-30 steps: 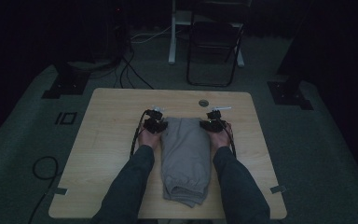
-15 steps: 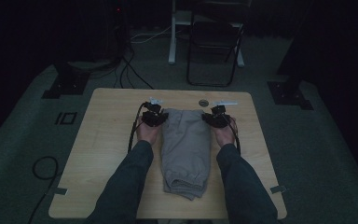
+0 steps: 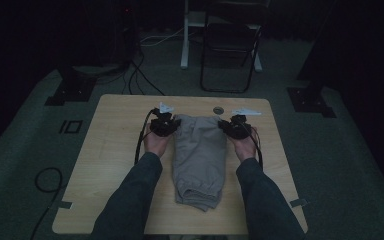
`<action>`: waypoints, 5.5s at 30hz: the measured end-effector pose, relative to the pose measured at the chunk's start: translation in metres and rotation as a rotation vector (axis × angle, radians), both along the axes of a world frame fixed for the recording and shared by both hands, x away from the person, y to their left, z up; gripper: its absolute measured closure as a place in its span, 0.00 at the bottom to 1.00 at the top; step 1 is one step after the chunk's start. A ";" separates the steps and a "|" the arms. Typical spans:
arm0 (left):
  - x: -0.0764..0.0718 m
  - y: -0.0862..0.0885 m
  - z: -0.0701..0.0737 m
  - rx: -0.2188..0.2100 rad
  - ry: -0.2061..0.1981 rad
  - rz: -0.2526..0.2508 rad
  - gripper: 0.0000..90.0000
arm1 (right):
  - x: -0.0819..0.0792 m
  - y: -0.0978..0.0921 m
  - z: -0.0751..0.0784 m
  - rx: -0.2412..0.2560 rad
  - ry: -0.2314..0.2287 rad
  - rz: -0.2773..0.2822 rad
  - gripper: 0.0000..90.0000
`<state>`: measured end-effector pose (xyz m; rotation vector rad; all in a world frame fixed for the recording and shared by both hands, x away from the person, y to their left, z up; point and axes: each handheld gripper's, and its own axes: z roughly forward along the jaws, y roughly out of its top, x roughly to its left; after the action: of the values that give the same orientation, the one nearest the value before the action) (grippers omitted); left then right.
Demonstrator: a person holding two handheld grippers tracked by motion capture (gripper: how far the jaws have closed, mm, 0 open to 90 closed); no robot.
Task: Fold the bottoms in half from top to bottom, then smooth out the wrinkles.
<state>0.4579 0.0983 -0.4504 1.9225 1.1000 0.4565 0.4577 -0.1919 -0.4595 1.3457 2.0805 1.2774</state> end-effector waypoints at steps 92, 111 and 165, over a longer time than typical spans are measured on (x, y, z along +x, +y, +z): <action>-0.104 0.040 -0.035 -0.107 0.002 0.048 0.57 | -0.108 -0.014 -0.043 0.032 0.061 0.127 0.51; -0.113 0.018 -0.046 -0.045 0.048 -0.095 0.95 | -0.120 -0.001 -0.048 -0.072 0.053 0.202 0.94; -0.106 0.009 -0.060 -0.055 0.132 -0.087 0.64 | -0.133 -0.011 -0.062 -0.021 0.044 0.107 0.55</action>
<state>0.3515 0.1075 -0.5104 1.9655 1.0966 0.2521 0.3250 -0.2027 -0.5212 1.2802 2.2163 1.2757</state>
